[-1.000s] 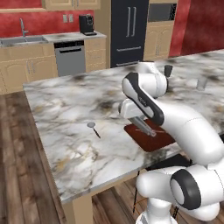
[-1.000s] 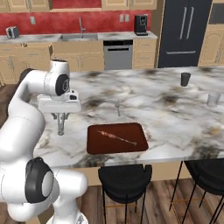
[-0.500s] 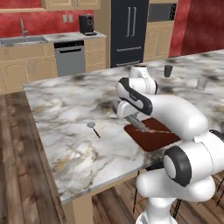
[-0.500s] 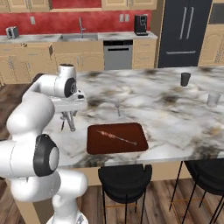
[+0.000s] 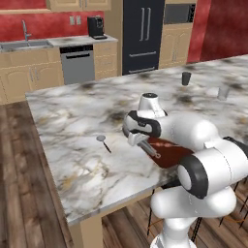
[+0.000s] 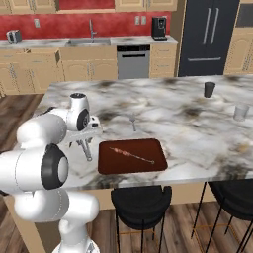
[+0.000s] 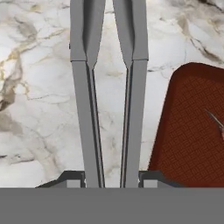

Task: Take the tongs from the drawer on the left and place them on the dining counter next to the tray containing the kebab skewer.

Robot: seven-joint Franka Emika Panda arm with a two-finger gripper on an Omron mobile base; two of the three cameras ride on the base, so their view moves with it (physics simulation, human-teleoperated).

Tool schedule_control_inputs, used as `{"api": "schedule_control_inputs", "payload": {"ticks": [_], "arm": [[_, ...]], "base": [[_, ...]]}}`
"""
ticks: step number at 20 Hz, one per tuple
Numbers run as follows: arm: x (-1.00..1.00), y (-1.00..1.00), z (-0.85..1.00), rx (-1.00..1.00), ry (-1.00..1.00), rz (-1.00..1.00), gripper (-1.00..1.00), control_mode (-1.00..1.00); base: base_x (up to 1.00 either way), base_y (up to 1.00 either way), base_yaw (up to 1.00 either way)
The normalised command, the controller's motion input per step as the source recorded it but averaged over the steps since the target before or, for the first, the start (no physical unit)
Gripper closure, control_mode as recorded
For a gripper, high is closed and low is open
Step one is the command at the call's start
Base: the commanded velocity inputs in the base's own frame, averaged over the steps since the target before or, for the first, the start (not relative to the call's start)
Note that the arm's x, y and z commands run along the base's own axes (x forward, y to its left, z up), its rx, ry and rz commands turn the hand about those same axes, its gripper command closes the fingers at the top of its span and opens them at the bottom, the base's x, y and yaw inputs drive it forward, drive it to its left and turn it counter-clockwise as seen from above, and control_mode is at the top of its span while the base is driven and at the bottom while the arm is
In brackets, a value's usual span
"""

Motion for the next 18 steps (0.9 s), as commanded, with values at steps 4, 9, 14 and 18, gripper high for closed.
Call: {"api": "schedule_control_inputs", "payload": {"ticks": [4,9,14,18], "arm": [[0.32,0.00,-0.11,-0.03,0.00,-0.17,1.00,-1.00],[0.26,0.00,-0.05,0.00,0.03,-0.25,1.00,-1.00],[0.03,0.00,-0.19,0.00,0.05,-0.08,1.00,-1.00],[-0.06,0.00,-0.30,0.00,0.02,0.00,1.00,-1.00]], "base": [[0.00,0.00,0.00],[0.00,0.00,0.00],[0.00,0.00,0.00],[0.00,0.00,0.00]]}}
